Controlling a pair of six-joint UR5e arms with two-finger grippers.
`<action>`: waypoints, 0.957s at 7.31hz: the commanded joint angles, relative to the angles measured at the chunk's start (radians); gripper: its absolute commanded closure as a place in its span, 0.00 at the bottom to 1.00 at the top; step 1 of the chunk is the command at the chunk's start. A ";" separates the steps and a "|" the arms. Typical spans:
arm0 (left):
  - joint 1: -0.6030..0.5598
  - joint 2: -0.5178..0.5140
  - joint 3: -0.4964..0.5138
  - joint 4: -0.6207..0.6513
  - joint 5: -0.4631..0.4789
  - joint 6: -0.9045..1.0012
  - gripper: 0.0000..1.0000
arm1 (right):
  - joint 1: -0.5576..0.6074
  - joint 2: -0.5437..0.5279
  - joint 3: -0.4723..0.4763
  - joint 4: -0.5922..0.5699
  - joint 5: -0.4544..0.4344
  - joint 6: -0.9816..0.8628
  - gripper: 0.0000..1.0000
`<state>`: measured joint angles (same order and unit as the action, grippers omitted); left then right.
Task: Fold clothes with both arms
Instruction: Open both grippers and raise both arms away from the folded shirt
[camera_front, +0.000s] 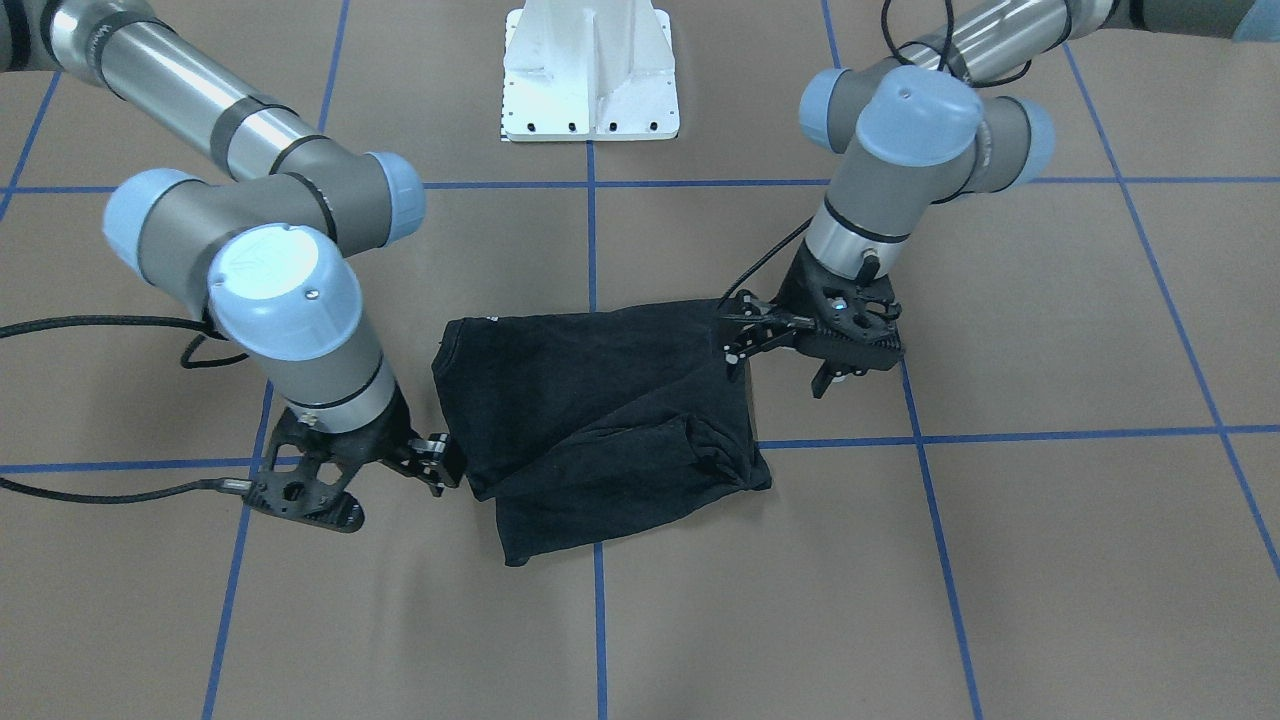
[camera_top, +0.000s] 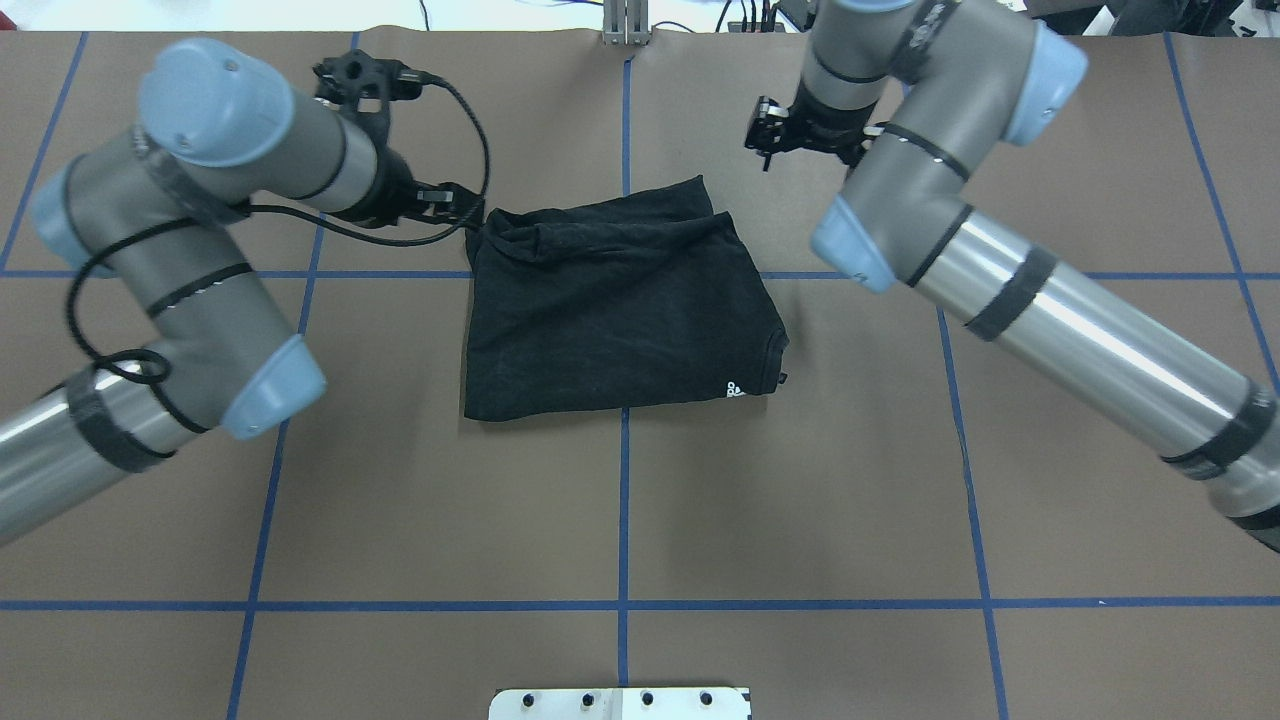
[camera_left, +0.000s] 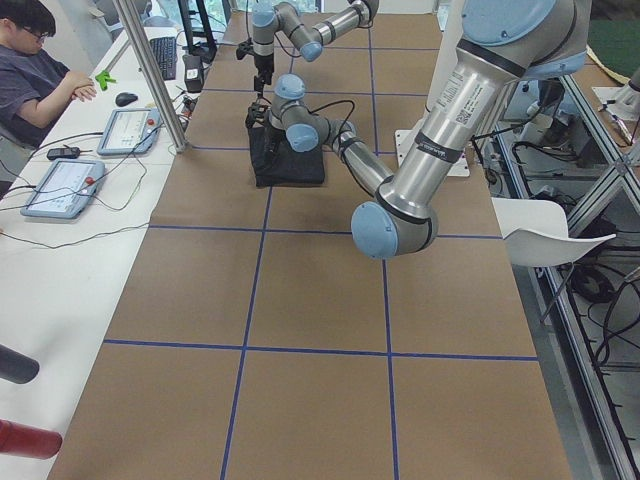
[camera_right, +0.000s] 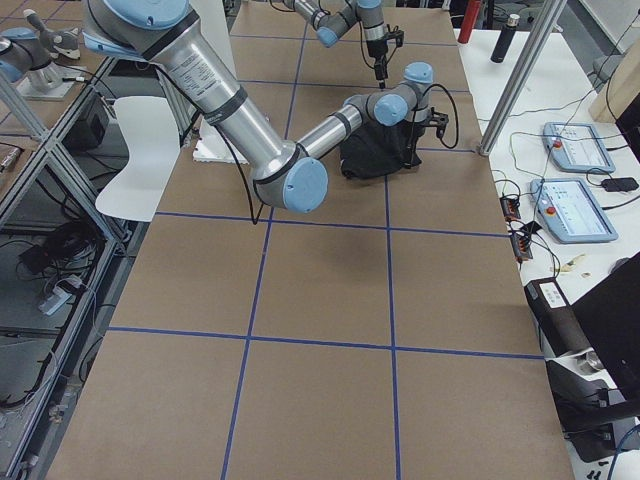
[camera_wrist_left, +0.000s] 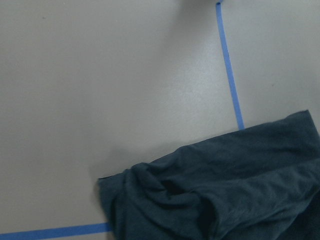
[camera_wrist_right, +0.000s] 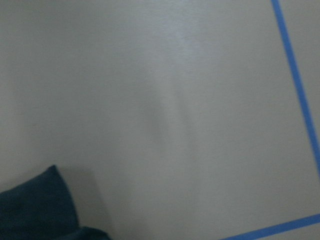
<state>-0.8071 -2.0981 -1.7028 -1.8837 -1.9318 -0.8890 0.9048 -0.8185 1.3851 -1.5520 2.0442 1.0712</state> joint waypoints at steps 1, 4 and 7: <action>-0.131 0.096 -0.121 0.182 -0.052 0.332 0.00 | 0.153 -0.245 0.176 -0.051 0.111 -0.345 0.00; -0.372 0.220 -0.118 0.265 -0.156 0.739 0.00 | 0.362 -0.492 0.215 -0.053 0.172 -0.806 0.00; -0.495 0.358 -0.107 0.265 -0.200 0.832 0.00 | 0.587 -0.684 0.215 -0.057 0.188 -1.222 0.00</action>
<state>-1.2595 -1.7965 -1.8135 -1.6175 -2.1207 -0.0833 1.3997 -1.4266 1.5986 -1.6071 2.2287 0.0133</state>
